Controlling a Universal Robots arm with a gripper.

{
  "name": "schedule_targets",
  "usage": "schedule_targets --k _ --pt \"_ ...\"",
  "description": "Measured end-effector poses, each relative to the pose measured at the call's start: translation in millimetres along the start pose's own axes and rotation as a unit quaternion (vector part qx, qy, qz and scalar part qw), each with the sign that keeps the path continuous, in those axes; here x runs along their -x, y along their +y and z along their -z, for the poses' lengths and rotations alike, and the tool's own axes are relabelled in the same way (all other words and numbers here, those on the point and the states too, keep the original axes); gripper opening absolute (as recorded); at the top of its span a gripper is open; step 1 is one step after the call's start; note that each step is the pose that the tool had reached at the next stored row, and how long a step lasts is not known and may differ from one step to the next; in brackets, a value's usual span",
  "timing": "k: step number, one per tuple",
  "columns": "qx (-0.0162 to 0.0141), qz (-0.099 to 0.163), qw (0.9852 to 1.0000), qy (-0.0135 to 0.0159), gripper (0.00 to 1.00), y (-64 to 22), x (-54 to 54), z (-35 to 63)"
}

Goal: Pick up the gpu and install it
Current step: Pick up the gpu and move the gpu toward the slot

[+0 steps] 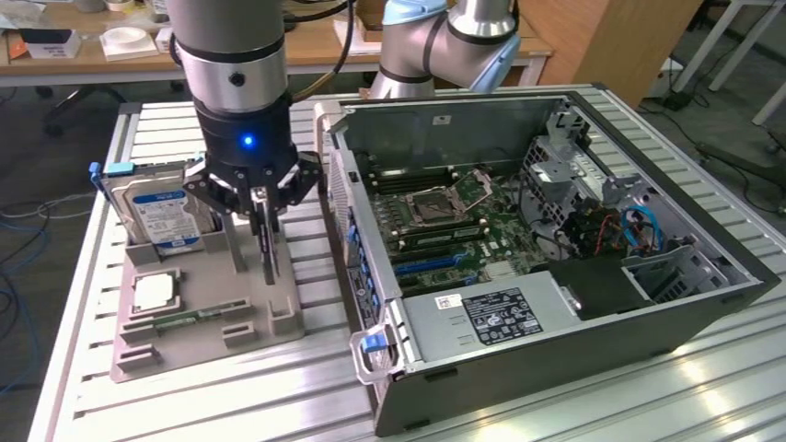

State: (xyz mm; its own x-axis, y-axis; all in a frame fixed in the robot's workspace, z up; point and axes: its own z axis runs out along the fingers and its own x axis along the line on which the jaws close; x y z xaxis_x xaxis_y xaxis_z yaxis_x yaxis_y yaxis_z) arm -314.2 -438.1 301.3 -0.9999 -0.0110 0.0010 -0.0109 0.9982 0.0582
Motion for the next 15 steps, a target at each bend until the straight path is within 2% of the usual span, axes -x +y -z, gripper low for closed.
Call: schedule_targets --k 9,15 --pt "0.0025 0.0 1.0 0.0 0.26 0.3 0.0 5.3" --pt "0.003 0.0 1.0 0.0 0.26 0.5 0.0 9.0"
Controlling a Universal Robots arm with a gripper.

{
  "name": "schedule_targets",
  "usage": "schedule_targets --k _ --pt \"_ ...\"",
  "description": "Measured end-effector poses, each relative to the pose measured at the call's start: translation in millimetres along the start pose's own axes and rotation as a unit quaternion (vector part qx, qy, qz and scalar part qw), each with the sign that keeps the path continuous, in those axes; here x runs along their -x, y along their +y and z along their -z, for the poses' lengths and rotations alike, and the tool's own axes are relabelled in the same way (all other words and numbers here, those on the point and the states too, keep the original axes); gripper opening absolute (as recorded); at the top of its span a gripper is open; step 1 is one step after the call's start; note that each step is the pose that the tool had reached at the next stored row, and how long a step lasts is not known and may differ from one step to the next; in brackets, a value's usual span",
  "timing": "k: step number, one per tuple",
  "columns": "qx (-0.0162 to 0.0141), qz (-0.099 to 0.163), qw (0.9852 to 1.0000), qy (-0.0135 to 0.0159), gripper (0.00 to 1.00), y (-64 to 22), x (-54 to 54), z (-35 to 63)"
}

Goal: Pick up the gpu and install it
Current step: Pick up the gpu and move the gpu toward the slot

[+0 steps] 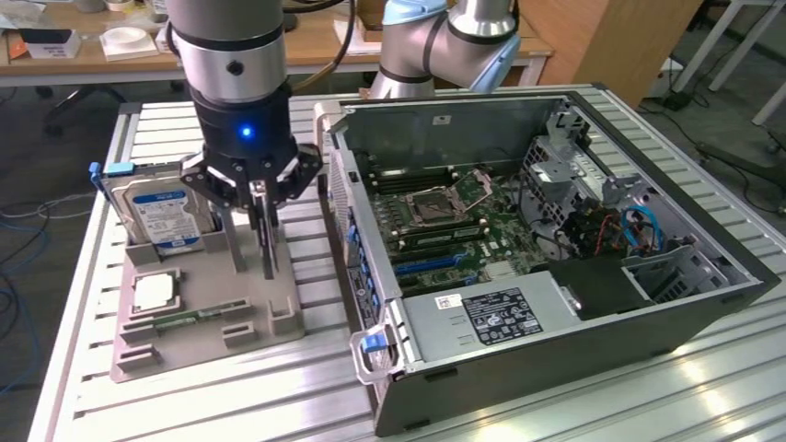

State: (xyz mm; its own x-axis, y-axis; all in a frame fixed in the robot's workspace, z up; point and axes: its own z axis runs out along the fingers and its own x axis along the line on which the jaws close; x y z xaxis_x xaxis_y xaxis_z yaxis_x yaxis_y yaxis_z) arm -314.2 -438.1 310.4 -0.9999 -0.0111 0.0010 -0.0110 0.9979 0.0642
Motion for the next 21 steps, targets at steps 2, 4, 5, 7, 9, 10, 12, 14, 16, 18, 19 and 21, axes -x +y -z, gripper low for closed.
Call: schedule_targets --k 2,4,5,7,9,10,12,14,16,18,19,21 --pt "0.0003 0.0 1.0 0.0 0.26 0.1 0.0 0.9" --pt "0.0007 0.0 1.0 0.0 0.26 0.1 0.0 1.9" --pt "0.0008 0.0 1.0 0.0 0.26 0.2 0.0 2.3" --pt "0.0009 0.0 1.0 0.0 0.26 0.2 0.0 3.3" --pt "0.001 0.0 1.0 0.0 0.26 0.3 0.0 3.9" --pt "0.0011 0.0 1.0 -0.0001 0.26 0.3 0.0 4.2" --pt "0.0011 0.0 1.0 0.0 0.26 0.3 0.0 4.8" --pt "0.0012 0.0 1.0 0.0 0.26 0.3 0.0 5.2" --pt "0.0013 0.0 1.0 0.0 0.26 0.4 -0.1 6.0" --pt "0.0015 0.0 1.0 0.0 0.26 0.4 0.0 6.8" --pt "0.0016 0.0 1.0 -0.0001 0.26 0.5 0.0 7.0" --pt "0.0016 0.0 1.0 0.0 0.26 0.5 0.0 7.8"
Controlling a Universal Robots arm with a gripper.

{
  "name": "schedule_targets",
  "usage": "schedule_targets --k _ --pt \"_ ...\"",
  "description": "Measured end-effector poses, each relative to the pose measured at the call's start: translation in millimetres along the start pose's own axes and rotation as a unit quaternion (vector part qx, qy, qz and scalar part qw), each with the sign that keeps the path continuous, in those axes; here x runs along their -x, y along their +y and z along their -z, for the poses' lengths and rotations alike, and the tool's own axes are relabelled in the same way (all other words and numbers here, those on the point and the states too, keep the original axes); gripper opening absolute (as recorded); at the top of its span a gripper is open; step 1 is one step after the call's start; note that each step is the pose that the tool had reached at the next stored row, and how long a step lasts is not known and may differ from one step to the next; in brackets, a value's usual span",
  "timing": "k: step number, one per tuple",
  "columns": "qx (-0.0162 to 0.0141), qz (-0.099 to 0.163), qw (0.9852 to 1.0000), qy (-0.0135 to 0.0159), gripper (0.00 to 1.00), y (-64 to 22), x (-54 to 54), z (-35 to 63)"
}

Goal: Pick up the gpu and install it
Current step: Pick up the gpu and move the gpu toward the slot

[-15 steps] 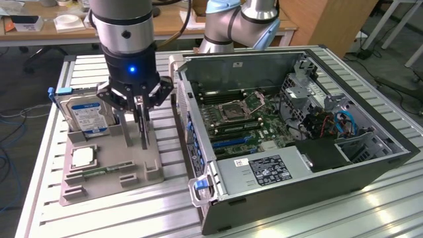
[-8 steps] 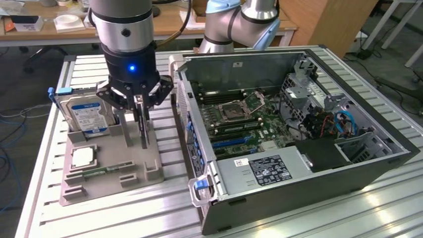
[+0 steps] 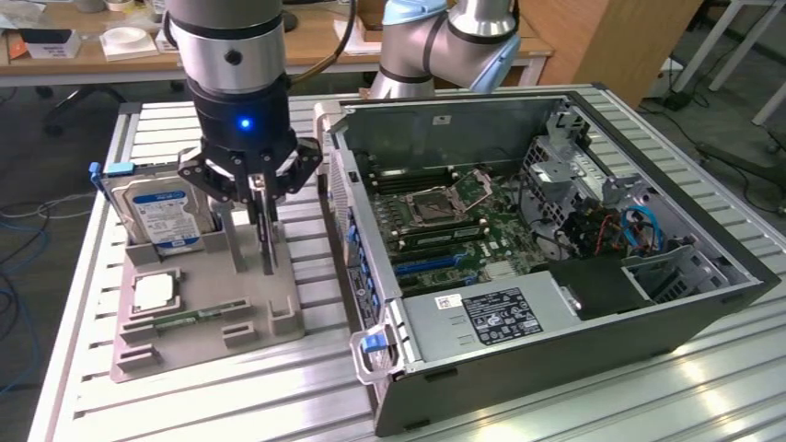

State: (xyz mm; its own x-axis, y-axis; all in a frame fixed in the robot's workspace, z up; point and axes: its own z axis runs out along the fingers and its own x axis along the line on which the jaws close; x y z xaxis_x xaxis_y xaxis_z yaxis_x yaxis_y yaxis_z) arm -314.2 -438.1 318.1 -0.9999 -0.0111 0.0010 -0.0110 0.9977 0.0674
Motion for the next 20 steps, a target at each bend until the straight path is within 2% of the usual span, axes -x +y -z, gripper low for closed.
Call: schedule_targets --k 20 --pt "0.0008 0.0 1.0 0.0 0.26 0.6 0.0 8.9"
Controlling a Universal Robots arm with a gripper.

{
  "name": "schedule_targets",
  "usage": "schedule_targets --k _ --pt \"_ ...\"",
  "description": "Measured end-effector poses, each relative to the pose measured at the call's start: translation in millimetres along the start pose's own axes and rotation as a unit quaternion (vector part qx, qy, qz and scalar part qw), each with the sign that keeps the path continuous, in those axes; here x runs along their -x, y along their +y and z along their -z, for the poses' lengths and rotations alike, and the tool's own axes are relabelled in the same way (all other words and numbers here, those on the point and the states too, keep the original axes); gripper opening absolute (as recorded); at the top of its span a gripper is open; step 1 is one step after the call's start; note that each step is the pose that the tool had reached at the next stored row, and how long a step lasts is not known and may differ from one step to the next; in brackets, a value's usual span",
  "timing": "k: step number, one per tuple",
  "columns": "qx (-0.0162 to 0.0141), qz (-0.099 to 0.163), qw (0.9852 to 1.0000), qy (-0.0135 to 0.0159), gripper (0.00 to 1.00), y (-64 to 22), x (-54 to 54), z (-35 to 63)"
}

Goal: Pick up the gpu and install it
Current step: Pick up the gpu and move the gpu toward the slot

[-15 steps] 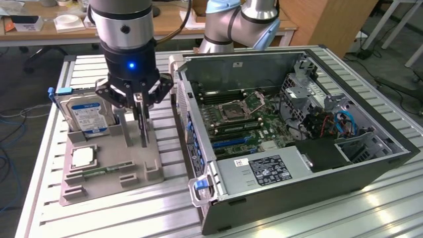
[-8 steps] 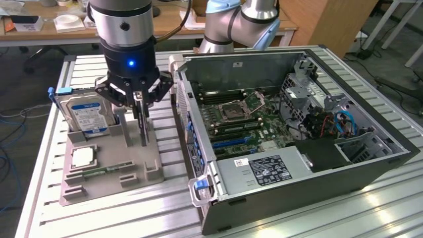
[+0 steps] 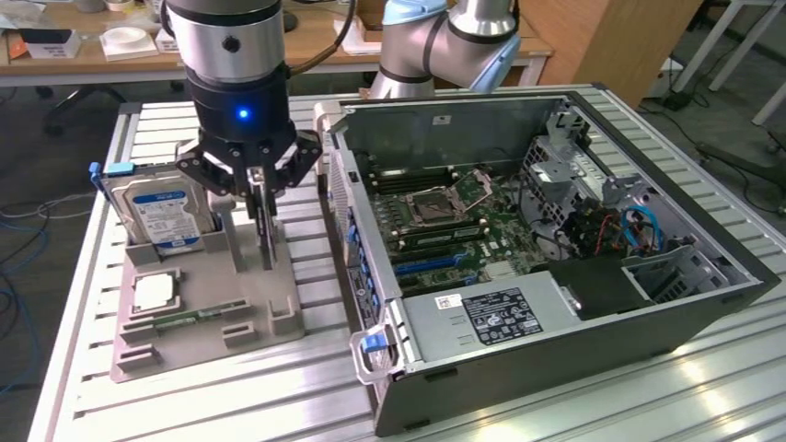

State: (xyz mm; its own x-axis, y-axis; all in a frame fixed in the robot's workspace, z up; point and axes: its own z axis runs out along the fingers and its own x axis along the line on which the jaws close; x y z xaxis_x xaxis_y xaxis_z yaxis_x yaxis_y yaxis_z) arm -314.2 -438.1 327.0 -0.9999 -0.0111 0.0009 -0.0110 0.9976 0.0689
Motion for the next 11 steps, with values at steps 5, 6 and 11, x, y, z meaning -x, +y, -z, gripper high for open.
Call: schedule_targets --k 5,6,11 --pt "0.0001 0.0 1.0 0.0 0.26 0.2 0.0 2.1" --pt "0.0001 0.0 1.0 0.0 0.26 0.2 0.0 2.5" --pt "0.0001 0.0 1.0 0.0 0.26 0.3 0.0 4.3"
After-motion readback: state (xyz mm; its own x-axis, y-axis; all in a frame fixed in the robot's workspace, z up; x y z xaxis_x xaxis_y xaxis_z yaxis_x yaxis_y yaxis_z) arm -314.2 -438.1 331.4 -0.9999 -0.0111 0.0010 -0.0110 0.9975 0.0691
